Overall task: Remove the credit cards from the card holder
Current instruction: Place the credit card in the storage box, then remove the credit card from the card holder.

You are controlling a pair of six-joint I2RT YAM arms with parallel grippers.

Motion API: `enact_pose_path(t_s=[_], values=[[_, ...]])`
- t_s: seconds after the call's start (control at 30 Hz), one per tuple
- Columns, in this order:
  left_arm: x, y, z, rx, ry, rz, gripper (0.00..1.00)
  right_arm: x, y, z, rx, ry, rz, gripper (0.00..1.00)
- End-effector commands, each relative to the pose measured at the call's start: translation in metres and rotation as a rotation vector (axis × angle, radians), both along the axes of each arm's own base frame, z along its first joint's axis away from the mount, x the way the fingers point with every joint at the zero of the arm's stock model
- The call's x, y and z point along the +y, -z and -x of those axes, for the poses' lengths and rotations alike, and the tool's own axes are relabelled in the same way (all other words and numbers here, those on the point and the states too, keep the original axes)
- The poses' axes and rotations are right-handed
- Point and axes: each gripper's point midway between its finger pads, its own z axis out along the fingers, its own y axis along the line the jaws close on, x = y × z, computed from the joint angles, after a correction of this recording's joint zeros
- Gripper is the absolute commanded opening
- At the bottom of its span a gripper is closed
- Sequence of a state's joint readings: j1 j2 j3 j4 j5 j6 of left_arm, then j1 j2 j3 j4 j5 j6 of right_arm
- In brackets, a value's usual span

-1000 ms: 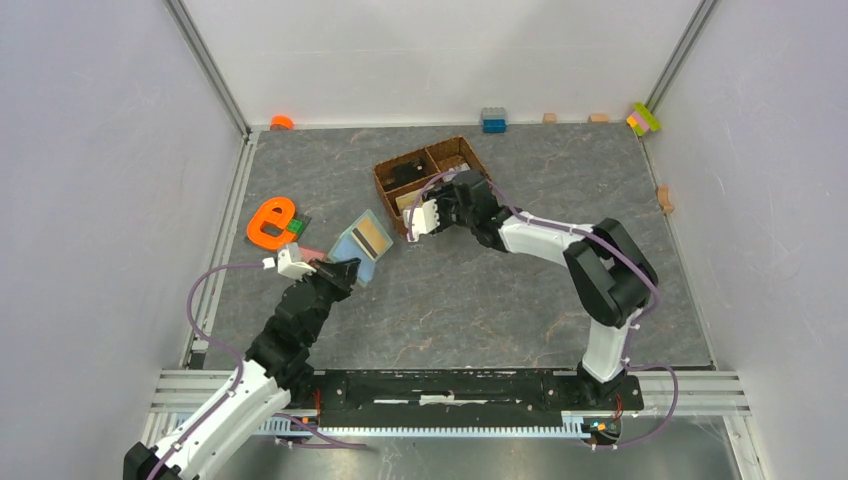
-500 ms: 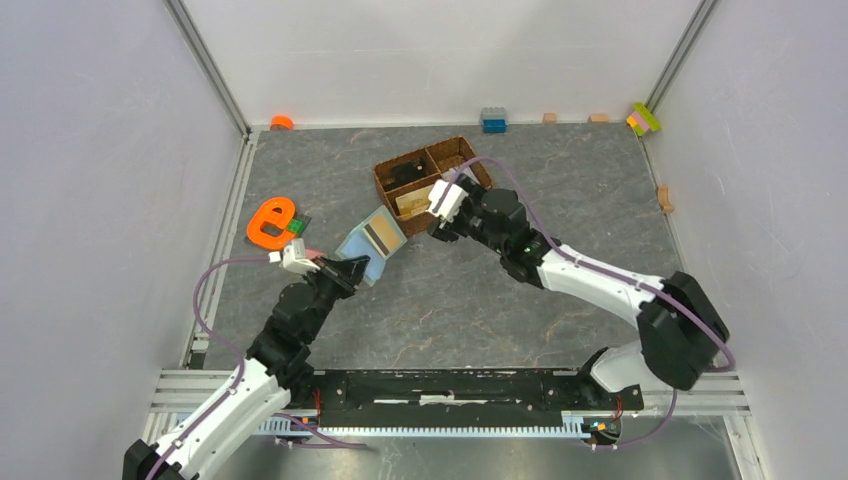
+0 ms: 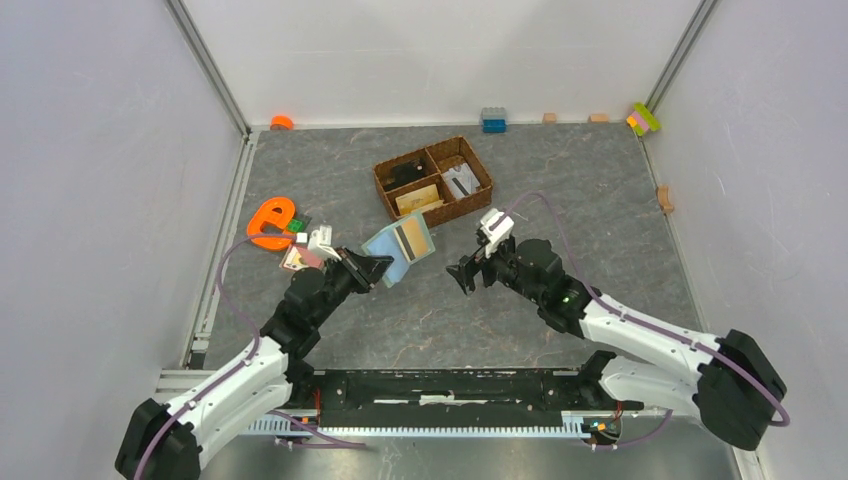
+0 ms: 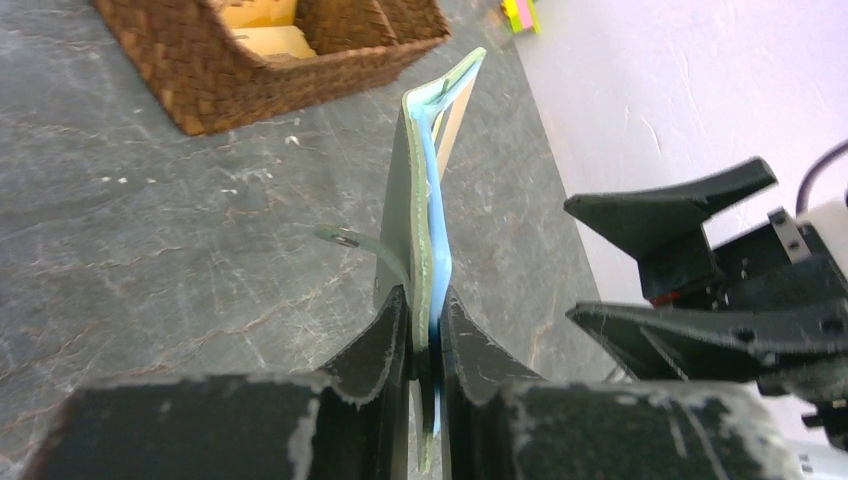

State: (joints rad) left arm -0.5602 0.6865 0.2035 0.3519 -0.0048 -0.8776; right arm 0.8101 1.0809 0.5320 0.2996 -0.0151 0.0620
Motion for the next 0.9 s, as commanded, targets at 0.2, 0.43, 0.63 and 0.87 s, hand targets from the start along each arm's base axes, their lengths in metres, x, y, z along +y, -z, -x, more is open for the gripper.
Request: enact_pose_path(t_s=[0.2,0.43,0.63,0.87], values=[[-0.038,-0.046,0.014,-0.224,0.261,0.001,0.04,-0.033,-0.019,-0.003,0.139,0.252,-0.098,0.98],[-0.057,-0.042,0.022,-0.206,0.384,0.025,0.02,-0.049,-0.031,0.014,0.042,0.229,-0.237,0.98],[-0.061,-0.042,0.026,-0.207,0.409,0.034,0.02,-0.057,-0.043,0.019,0.010,0.237,-0.287,0.98],[-0.065,-0.050,0.034,-0.251,0.456,0.059,0.02,-0.055,-0.037,0.018,0.011,0.228,-0.273,0.98]])
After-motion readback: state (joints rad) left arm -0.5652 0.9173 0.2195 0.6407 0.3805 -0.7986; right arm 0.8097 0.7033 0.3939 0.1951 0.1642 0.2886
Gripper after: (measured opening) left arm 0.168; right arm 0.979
